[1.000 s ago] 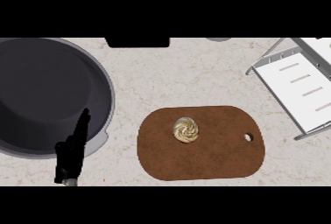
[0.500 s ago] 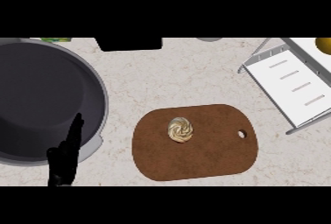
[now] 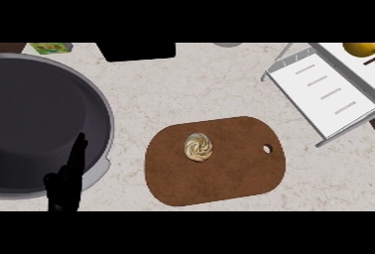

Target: Pick the lemon from the cutting board and place it in the tiered basket

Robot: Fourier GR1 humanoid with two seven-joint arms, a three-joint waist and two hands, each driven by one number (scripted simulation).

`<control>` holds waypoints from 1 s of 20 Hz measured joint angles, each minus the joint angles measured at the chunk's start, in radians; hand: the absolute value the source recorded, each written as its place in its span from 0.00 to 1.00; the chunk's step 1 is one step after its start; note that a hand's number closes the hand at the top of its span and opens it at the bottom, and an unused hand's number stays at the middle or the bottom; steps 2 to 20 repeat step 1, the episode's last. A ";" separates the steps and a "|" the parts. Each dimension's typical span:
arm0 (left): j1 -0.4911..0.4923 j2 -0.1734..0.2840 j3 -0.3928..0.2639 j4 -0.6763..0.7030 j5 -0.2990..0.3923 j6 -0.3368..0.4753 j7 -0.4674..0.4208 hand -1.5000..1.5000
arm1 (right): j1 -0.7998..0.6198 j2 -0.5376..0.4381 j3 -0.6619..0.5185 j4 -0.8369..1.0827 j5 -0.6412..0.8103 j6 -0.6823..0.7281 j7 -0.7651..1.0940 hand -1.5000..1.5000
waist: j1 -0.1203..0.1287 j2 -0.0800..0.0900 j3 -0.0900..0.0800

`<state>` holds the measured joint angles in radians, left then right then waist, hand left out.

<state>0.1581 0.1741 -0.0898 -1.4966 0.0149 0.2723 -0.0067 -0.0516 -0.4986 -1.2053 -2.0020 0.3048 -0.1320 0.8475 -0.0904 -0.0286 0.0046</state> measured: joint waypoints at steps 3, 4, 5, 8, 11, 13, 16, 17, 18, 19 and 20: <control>0.005 0.004 0.002 -0.006 0.002 -0.004 -0.001 0.50 | 0.032 0.011 -0.042 -0.030 -0.051 0.033 0.001 0.00 | 0.001 0.000 0.000; 0.005 0.004 0.002 -0.006 0.002 -0.004 -0.001 0.50 | 0.032 0.011 -0.042 -0.030 -0.051 0.033 0.001 0.00 | 0.001 0.000 0.000; 0.005 0.004 0.002 -0.006 0.002 -0.004 -0.001 0.50 | 0.032 0.011 -0.042 -0.030 -0.051 0.033 0.001 0.00 | 0.001 0.000 0.000; 0.005 0.004 0.002 -0.006 0.002 -0.004 -0.001 0.50 | 0.032 0.011 -0.042 -0.030 -0.051 0.033 0.001 0.00 | 0.001 0.000 0.000; 0.005 0.004 0.002 -0.006 0.002 -0.004 -0.001 0.50 | 0.032 0.011 -0.042 -0.030 -0.051 0.033 0.001 0.00 | 0.001 0.000 0.000; 0.005 0.004 0.002 -0.006 0.002 -0.004 -0.001 0.50 | 0.032 0.011 -0.042 -0.030 -0.051 0.033 0.001 0.00 | 0.001 0.000 0.000; 0.005 0.004 0.002 -0.006 0.002 -0.004 -0.001 0.50 | 0.032 0.011 -0.042 -0.030 -0.051 0.033 0.001 0.00 | 0.001 0.000 0.000; 0.005 0.004 0.002 -0.006 0.002 -0.004 -0.001 0.50 | 0.032 0.011 -0.042 -0.030 -0.051 0.033 0.001 0.00 | 0.001 0.000 0.000; 0.005 0.004 0.002 -0.006 0.002 -0.004 -0.001 0.50 | 0.032 0.011 -0.042 -0.030 -0.051 0.033 0.001 0.00 | 0.001 0.000 0.000; 0.005 0.004 0.002 -0.006 0.002 -0.004 -0.001 0.50 | 0.032 0.011 -0.042 -0.030 -0.051 0.033 0.001 0.00 | 0.001 0.000 0.000; 0.005 0.004 0.002 -0.006 0.002 -0.004 -0.001 0.50 | 0.032 0.011 -0.042 -0.030 -0.051 0.033 0.001 0.00 | 0.001 0.000 0.000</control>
